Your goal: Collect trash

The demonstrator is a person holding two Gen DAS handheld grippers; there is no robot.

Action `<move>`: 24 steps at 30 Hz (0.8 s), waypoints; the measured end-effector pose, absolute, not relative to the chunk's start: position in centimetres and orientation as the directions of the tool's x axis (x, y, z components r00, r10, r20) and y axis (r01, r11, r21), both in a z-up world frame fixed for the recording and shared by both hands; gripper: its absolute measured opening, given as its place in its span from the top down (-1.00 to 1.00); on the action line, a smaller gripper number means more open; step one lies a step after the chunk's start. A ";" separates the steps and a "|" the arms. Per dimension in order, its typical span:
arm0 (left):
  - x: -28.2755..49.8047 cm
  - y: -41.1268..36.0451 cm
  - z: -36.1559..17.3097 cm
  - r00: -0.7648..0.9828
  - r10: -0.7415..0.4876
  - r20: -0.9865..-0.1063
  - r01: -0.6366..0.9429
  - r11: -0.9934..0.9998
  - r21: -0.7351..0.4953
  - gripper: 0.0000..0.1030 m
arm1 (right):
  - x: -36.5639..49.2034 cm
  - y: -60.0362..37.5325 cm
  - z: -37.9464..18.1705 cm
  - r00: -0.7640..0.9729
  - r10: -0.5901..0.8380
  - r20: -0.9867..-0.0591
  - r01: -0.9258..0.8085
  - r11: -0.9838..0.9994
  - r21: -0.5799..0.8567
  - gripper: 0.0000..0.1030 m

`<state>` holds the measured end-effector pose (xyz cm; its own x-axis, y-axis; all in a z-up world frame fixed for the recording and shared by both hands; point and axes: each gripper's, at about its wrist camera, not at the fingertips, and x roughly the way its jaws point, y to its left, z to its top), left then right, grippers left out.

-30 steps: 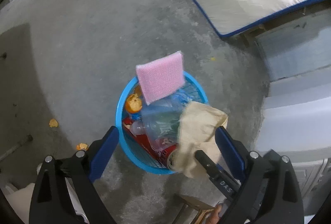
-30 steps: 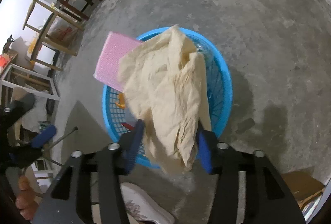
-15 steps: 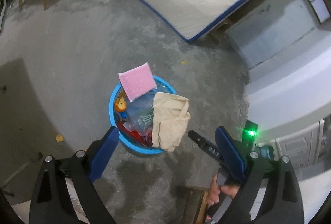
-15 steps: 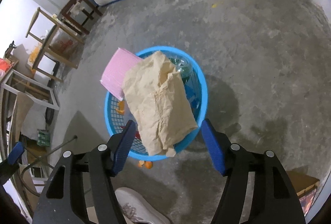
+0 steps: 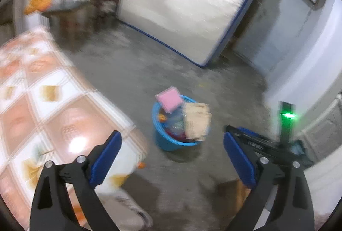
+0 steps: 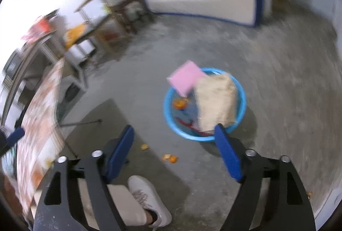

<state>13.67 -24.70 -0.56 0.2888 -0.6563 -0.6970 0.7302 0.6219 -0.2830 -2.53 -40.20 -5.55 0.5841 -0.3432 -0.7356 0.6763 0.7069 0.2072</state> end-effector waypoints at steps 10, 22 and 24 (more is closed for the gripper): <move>9.3 -12.8 1.6 0.560 -0.490 -0.668 0.523 0.835 -0.174 -0.89 | -1.6 -25.0 -0.7 0.682 -0.384 -0.622 0.555 0.826 0.099 -0.85; 6.3 -5.3 4.2 0.797 -0.157 -0.583 0.204 0.979 0.015 -0.89 | -2.1 -18.0 2.5 0.708 -0.531 -0.464 0.568 0.820 -0.072 -0.85; 6.0 -4.7 4.5 0.809 -0.116 -0.576 0.168 0.985 0.038 -0.89 | -2.4 -17.0 2.6 0.714 -0.550 -0.433 0.573 0.815 -0.091 -0.85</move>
<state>6.03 -4.67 4.49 0.8091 -0.1159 -0.5762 0.1683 0.9850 0.0382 -2.43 -16.95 2.63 0.7140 -0.5500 -0.4333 0.5726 0.8148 -0.0905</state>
